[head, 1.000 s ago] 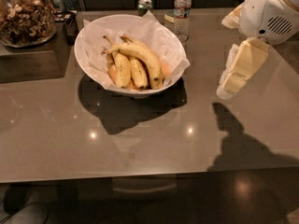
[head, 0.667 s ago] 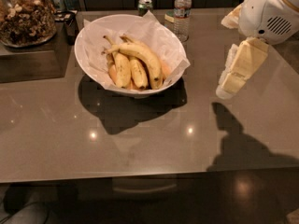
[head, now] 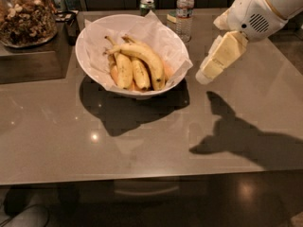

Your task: Pick banana from white bowl

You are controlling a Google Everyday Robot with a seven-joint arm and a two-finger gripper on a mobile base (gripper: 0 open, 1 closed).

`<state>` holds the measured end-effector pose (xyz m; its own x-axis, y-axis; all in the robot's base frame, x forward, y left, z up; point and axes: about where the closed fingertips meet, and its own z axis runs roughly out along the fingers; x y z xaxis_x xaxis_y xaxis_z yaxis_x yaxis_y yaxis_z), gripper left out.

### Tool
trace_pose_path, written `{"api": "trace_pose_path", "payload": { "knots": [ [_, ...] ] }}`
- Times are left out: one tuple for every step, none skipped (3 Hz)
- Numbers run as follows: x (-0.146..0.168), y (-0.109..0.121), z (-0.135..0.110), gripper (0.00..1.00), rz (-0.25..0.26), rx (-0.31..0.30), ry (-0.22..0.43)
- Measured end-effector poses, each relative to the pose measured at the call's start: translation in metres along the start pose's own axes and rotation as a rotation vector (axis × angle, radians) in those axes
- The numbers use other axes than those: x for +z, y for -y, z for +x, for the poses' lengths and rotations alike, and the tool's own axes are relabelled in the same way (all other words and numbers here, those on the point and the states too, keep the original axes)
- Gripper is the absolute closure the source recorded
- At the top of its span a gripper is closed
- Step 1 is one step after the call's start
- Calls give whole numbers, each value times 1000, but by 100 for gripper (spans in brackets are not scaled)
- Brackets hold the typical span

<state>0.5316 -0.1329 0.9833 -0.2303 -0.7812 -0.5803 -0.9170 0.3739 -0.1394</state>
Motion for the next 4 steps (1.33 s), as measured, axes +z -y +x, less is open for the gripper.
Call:
{"api": "trace_pose_path", "payload": {
  "knots": [
    [21, 17, -21, 0, -30, 31, 70],
    [42, 23, -39, 0, -64, 41, 103],
    [42, 23, -39, 0, -65, 41, 103],
    [47, 23, -39, 0, -75, 61, 124]
  ]
}}
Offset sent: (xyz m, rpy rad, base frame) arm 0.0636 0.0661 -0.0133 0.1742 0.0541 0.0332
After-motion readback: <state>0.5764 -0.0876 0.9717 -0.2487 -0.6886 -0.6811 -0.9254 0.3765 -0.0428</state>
